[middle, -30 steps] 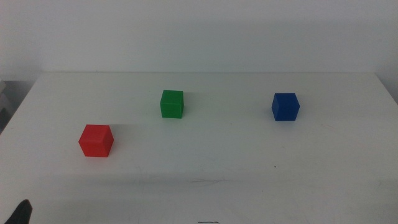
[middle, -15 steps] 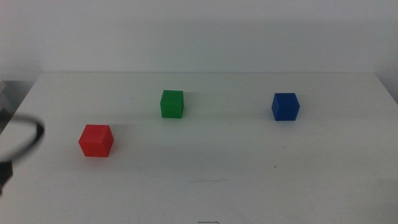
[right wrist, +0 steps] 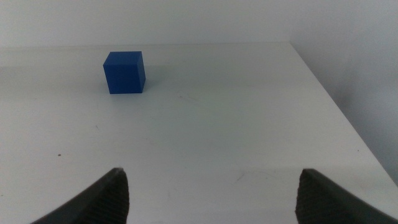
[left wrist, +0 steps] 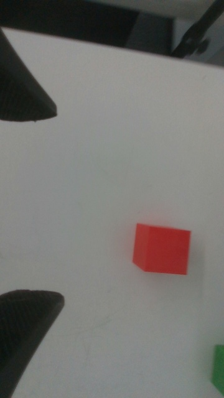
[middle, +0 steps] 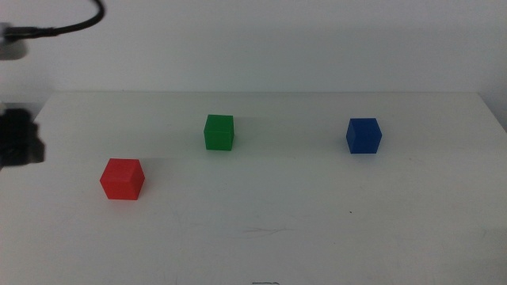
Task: Stack red cubes first, then green, then blue cubes in a specific spot.
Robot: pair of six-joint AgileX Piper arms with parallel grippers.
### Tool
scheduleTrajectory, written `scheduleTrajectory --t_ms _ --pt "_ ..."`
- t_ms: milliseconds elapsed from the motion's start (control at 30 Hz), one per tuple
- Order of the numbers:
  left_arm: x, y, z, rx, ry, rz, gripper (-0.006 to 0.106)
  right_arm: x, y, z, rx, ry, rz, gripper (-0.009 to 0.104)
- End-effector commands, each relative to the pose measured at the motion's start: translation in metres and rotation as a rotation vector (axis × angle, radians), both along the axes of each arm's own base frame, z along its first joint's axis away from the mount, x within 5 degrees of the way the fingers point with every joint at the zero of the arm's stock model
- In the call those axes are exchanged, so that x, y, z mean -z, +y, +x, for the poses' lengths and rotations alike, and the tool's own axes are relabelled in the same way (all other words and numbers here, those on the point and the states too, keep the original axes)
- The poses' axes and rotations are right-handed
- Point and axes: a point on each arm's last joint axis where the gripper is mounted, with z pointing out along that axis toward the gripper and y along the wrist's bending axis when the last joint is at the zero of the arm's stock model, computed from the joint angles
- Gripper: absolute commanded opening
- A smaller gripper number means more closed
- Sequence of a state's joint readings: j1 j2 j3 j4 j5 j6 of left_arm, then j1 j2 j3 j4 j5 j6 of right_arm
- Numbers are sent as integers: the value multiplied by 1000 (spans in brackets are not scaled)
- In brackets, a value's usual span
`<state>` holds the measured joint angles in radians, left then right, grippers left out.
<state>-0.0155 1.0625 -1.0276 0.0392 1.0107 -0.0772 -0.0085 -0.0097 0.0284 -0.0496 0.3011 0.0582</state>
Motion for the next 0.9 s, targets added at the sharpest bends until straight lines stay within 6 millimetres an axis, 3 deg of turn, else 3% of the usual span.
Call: scheduleTrajectory --t_ms 0,167,467,867 --pt "-12 -4 19 12 -28 -25 91 -14 0 -1 1 -117 -19 87" --pt "-8 -7 61 38 39 -32 91 -14 0 -1 1 -117 -19 87" --pt "19 -20 127 107 182 -32 91 -14 0 -1 1 -117 -19 87" --pt "79 -33 177 155 295 -15 91 -14 0 -1 1 -117 -19 87"
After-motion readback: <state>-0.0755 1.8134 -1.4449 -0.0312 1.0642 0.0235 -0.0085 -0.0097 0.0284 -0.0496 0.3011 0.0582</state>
